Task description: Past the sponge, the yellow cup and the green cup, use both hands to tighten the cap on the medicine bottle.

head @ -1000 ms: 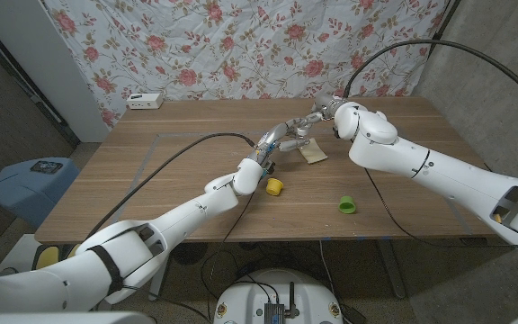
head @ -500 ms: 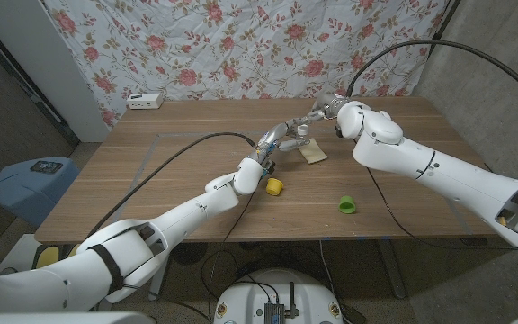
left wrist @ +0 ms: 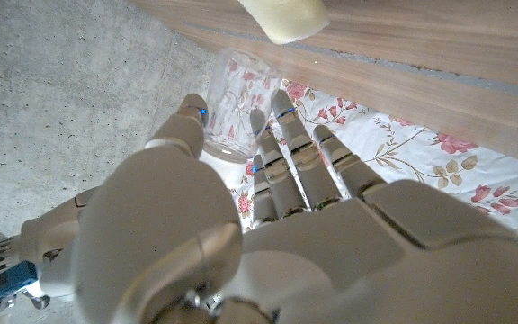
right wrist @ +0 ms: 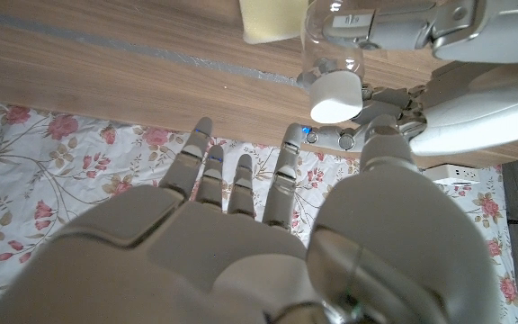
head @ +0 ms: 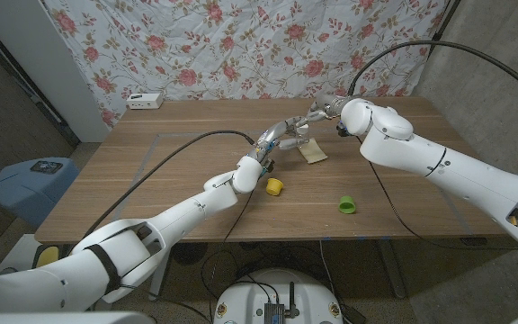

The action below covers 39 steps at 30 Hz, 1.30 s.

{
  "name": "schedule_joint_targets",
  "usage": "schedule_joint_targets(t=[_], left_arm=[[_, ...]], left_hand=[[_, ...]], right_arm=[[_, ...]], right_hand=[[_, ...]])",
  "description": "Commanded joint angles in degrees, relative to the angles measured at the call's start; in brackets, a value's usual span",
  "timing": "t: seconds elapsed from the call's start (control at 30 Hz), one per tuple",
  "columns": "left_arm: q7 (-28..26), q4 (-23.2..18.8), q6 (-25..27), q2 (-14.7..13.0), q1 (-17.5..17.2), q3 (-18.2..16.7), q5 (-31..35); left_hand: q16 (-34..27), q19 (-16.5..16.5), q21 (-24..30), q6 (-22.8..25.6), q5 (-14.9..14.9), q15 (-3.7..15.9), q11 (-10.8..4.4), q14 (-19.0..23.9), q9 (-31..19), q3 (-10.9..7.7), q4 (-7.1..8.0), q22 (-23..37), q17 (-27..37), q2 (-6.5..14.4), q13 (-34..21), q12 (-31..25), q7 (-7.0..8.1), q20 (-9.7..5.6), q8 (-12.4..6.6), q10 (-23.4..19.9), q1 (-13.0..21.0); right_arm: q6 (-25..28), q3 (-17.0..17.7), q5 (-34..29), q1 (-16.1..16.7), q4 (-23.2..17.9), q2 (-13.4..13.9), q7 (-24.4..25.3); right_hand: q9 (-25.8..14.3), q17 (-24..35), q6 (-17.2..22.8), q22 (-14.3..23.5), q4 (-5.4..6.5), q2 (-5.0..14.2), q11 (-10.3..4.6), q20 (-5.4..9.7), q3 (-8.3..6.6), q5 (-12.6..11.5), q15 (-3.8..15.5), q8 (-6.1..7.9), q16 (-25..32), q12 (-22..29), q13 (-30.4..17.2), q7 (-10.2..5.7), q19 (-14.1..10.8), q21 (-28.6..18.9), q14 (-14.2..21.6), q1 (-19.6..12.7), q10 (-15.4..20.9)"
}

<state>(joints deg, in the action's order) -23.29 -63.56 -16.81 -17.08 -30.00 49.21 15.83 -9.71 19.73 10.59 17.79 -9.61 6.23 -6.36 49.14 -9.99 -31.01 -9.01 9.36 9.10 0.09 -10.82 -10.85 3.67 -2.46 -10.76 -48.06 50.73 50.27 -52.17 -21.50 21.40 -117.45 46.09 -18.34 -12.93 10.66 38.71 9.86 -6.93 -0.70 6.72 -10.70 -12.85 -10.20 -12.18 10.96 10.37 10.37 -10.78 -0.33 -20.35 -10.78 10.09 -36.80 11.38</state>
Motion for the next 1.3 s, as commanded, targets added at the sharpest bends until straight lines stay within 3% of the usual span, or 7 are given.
schedule_joint_targets(t=[0.03,0.4,0.7,1.03,1.3], left_arm=[[0.26,-2.03,1.51,-0.99,-0.30,-0.51,0.55],[0.75,-2.86,2.33,-1.46,-0.20,-0.31,1.24],[0.49,-3.22,2.80,-1.65,-0.47,-0.24,1.69],[1.28,-4.79,3.72,-2.49,-0.80,-0.35,1.97],[1.68,-4.58,3.63,-2.50,-0.36,-0.19,2.29]], left_hand=[[-0.25,-0.15,0.00,0.40,-0.49,4.70,-2.39,0.36,-0.19,-0.15,0.27,0.13,0.08,0.44,-0.16,-0.42,0.07,-2.67,0.07,-2.64,0.27],[-0.25,-0.18,-0.01,0.31,-0.48,4.76,-2.36,0.37,-0.19,-0.13,0.20,0.13,0.07,0.40,-0.16,-0.42,0.04,-2.65,0.08,-2.67,0.37],[-0.22,-0.17,0.00,0.31,-0.50,4.78,-2.34,0.36,-0.19,-0.15,0.23,0.13,0.06,0.42,-0.16,-0.44,0.09,-2.67,0.07,-2.75,0.36],[-0.21,-0.21,-0.01,0.27,-0.49,4.84,-2.31,0.35,-0.19,-0.14,0.20,0.13,0.06,0.38,-0.16,-0.43,0.07,-2.68,0.07,-2.74,0.41],[-0.21,-0.20,0.00,0.27,-0.49,4.80,-2.28,0.36,-0.19,-0.14,0.23,0.13,0.05,0.40,-0.16,-0.45,0.05,-2.70,0.06,-2.79,0.39]], right_arm=[[-1.05,0.32,1.02,-1.13,-1.09,1.22,-3.52],[-1.01,0.43,1.02,-1.58,-1.97,2.04,-5.40],[-1.77,-0.15,0.76,-2.33,-1.42,1.94,-7.00],[-2.03,-2.58,-1.87,-4.54,0.42,0.78,-9.49],[-2.29,-2.97,-3.14,-4.90,1.29,0.17,-10.45]], right_hand=[[-0.29,0.15,-2.04,0.06,-0.72,0.38,0.19,-0.18,-0.18,-0.24,-0.17,-0.46,-0.08,-0.25,-0.35,0.11,0.77,0.37,-1.17,-0.68,-1.55],[-0.21,0.14,-6.04,0.01,-1.81,0.65,0.65,-0.56,-1.08,-0.23,-0.17,-0.78,-0.02,-0.09,-0.34,0.12,1.49,0.20,-2.98,-2.62,-3.70],[-0.09,0.12,-9.84,-0.01,-2.49,0.69,0.69,-0.83,-1.87,-0.24,-0.12,-0.90,0.00,0.03,-0.34,-1.17,1.95,0.10,-4.46,-4.53,-5.39],[-0.01,0.13,-10.62,0.00,-2.75,0.81,0.40,-0.43,-2.54,-0.26,0.03,-0.37,0.19,0.09,-0.34,-3.54,2.19,0.03,-5.11,-6.08,-6.52],[0.01,0.14,-10.49,0.01,-2.76,0.86,0.29,-0.20,-2.70,-0.25,0.03,-0.17,0.26,0.14,-0.34,-3.64,2.18,-0.01,-5.16,-6.44,-6.72]])
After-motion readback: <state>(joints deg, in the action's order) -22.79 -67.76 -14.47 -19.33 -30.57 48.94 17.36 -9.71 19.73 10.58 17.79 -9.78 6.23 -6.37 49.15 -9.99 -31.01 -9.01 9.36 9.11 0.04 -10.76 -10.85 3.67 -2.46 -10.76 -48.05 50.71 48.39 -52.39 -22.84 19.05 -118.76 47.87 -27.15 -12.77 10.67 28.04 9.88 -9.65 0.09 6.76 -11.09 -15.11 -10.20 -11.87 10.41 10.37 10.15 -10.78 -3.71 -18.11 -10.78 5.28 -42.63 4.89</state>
